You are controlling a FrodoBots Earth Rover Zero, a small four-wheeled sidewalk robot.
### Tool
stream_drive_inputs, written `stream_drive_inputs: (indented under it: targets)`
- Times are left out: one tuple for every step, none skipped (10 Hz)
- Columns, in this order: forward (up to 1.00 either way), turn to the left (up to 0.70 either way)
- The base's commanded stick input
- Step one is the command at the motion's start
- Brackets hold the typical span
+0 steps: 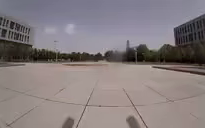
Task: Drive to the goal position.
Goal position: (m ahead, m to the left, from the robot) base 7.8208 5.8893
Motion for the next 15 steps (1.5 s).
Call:
stream_drive_inputs:
  targets:
    - [0.7, 0.01]
    - [0.7, 0.01]
    - [0.7, 0.01]
    - [0.7, 0.01]
    - [0.7, 0.01]
    - [0.7, 0.01]
    - [0.7, 0.01]
    - [0.7, 0.01]
    - [0.7, 0.01]
    - [0.7, 0.01]
    - [0.7, 0.01]
    - [0.7, 0.01]
    - [0.7, 0.01]
    - [0.7, 0.01]
    - [0.7, 0.01]
